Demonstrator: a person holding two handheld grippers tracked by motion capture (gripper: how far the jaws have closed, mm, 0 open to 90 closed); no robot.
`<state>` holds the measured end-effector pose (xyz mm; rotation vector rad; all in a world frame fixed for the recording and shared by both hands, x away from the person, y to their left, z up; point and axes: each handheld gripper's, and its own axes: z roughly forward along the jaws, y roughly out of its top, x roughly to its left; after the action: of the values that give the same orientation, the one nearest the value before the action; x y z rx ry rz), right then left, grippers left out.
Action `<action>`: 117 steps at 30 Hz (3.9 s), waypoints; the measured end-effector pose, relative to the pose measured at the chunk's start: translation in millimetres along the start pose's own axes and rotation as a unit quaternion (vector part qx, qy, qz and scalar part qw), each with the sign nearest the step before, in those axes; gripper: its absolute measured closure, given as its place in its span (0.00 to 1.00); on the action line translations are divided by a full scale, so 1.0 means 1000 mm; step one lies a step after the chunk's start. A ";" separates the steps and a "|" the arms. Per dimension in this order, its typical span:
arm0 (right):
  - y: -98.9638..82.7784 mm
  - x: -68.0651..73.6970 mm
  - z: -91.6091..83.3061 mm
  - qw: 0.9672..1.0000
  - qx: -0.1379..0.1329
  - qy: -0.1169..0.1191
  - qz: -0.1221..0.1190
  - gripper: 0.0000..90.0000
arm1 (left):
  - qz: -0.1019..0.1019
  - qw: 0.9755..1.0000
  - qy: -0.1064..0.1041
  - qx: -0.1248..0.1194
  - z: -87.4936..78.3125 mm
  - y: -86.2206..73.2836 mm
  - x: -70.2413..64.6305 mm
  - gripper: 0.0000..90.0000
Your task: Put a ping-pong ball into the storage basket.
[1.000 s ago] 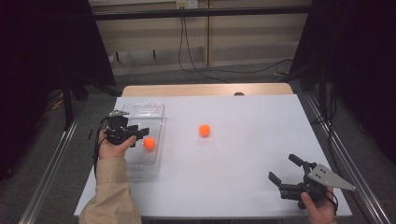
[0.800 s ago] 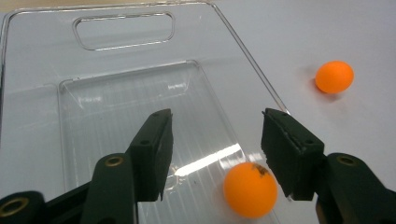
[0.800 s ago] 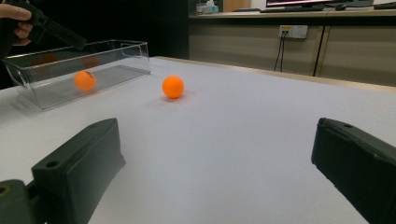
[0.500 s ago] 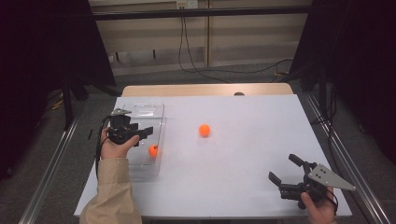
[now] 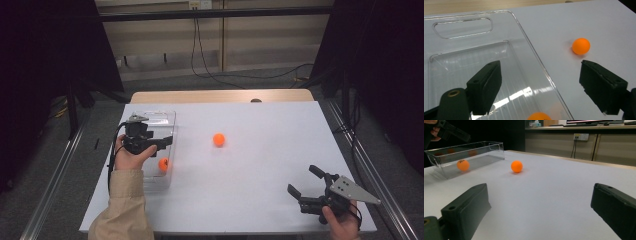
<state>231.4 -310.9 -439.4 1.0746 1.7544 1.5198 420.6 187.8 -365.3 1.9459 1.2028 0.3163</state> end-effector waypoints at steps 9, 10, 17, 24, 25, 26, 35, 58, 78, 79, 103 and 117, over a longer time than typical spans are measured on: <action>0.000 0.000 0.000 1.000 0.000 0.001 0.000 0.01 | 0.008 1.000 -0.010 0.003 0.004 0.002 -0.008 0.17; 0.000 0.000 0.000 1.000 0.000 0.001 -0.001 0.01 | 0.009 1.000 -0.010 0.002 0.004 0.002 -0.009 0.17; 0.000 0.000 0.000 1.000 0.000 0.001 0.000 0.01 | 0.012 1.000 -0.013 0.002 0.007 0.003 -0.014 0.15; 0.000 0.000 0.000 1.000 0.001 0.002 -0.001 0.01 | 0.016 1.000 -0.019 -0.001 0.008 0.004 -0.018 0.14; 0.000 0.000 0.000 1.000 0.000 0.001 -0.001 0.01 | 0.017 1.000 -0.019 0.000 0.008 0.004 -0.018 0.14; 0.000 0.000 0.000 1.000 0.000 0.001 0.000 0.01 | 0.017 1.000 -0.020 0.002 0.008 0.004 -0.018 0.14; 0.000 0.000 0.000 1.000 0.000 0.000 0.001 0.01 | 0.021 0.999 -0.026 0.003 0.012 0.004 -0.022 0.11; 0.000 0.000 0.001 1.000 0.001 0.000 0.000 0.01 | 0.029 0.999 -0.035 -0.009 0.021 0.006 -0.036 0.09; 0.000 0.000 0.001 1.000 0.001 0.001 -0.001 0.01 | 0.036 0.998 -0.046 -0.006 0.028 0.007 -0.048 0.08; 0.000 0.000 0.001 1.000 0.002 0.001 -0.002 0.01 | 0.038 0.998 -0.045 -0.005 0.028 0.007 -0.049 0.08; 0.000 0.000 0.001 1.000 0.002 0.002 -0.001 0.01 | 0.055 0.997 -0.049 0.004 0.037 0.007 -0.063 0.08; 0.000 0.001 0.002 1.000 0.003 0.003 -0.003 0.01 | 0.051 0.997 -0.051 -0.006 0.038 0.009 -0.071 0.08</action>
<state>232.4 -309.6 -439.7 1.0677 1.7665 1.5153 411.8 107.4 -369.9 1.9925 1.0364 0.2735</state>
